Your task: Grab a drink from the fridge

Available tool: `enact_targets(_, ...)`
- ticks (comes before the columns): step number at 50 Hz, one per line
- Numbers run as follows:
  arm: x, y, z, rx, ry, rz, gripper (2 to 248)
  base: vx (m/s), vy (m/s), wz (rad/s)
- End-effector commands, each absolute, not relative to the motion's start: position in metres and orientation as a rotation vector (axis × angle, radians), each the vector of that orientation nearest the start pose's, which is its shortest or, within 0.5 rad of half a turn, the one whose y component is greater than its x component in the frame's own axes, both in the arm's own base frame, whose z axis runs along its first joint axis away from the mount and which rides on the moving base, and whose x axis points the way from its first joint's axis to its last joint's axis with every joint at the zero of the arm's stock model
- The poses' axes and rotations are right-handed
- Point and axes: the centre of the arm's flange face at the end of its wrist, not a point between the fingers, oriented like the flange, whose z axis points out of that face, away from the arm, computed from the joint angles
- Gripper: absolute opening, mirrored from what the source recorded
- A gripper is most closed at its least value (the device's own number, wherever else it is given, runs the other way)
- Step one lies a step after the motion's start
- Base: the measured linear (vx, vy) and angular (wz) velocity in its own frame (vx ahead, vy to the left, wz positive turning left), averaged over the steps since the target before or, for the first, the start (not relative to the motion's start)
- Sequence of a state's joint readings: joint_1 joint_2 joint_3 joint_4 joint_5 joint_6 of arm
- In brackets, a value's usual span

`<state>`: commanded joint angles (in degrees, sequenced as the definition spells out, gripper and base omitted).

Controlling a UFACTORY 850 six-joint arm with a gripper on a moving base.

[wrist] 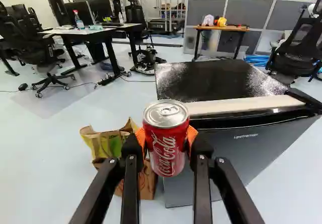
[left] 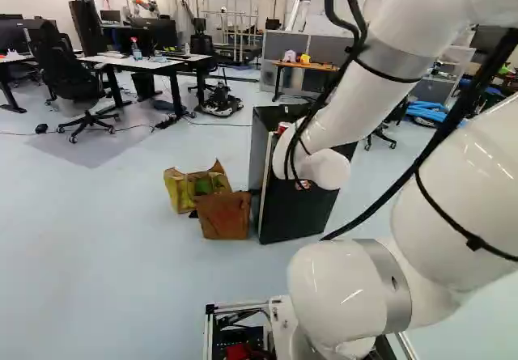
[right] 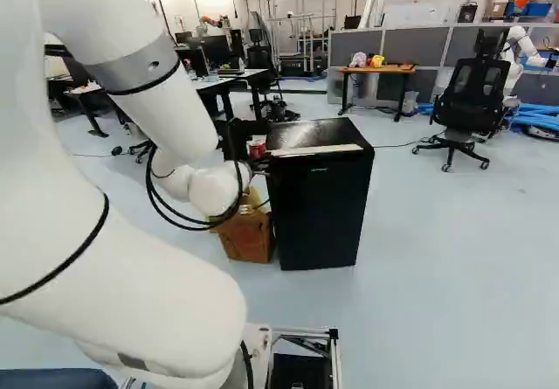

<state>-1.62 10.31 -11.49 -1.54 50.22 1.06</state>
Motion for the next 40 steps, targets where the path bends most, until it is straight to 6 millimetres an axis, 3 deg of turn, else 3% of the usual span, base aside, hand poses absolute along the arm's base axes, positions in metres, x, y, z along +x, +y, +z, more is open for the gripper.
enact_targets(20, 0.283, -0.002, 0.37, -2.552, 0.006, -1.831, 99, 0.0, 0.0, 0.0)
enact_targets(40, 0.271, 0.0, 0.366, -2.557, 0.0, -1.825, 99, 0.0, 0.0, 0.0)
